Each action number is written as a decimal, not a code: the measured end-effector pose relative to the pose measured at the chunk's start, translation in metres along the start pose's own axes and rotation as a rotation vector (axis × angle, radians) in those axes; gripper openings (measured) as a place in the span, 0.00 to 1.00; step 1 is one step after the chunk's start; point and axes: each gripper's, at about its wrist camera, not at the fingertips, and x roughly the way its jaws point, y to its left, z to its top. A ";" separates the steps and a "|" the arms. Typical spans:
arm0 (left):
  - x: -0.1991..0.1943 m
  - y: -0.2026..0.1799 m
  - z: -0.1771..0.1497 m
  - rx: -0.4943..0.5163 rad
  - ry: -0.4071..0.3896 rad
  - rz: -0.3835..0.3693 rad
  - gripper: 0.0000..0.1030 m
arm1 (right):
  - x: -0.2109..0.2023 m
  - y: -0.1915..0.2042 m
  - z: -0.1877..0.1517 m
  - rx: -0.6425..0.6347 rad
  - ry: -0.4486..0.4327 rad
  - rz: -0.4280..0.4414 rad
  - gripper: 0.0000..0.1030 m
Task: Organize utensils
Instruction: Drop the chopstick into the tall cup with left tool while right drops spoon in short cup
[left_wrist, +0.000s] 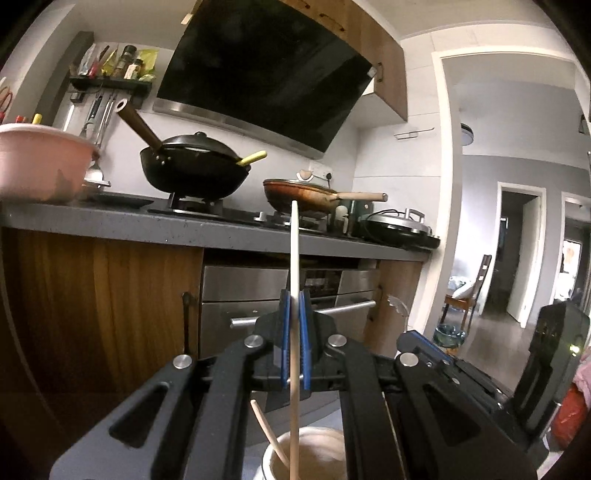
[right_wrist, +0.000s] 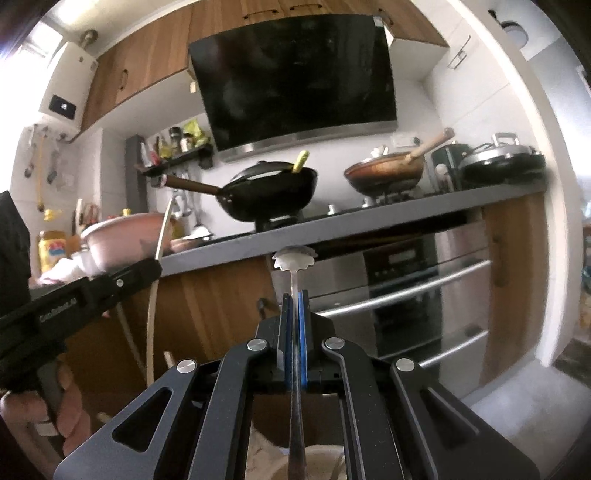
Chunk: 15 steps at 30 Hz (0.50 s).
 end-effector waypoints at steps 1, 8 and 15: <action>0.002 0.001 -0.003 -0.003 0.004 -0.001 0.05 | 0.002 0.000 -0.002 -0.009 -0.003 -0.010 0.04; 0.002 0.008 -0.023 0.009 0.049 0.007 0.05 | 0.005 -0.005 -0.020 -0.051 0.054 -0.036 0.04; -0.028 0.009 -0.043 0.027 0.089 0.023 0.05 | -0.031 -0.015 -0.031 -0.038 0.086 -0.030 0.04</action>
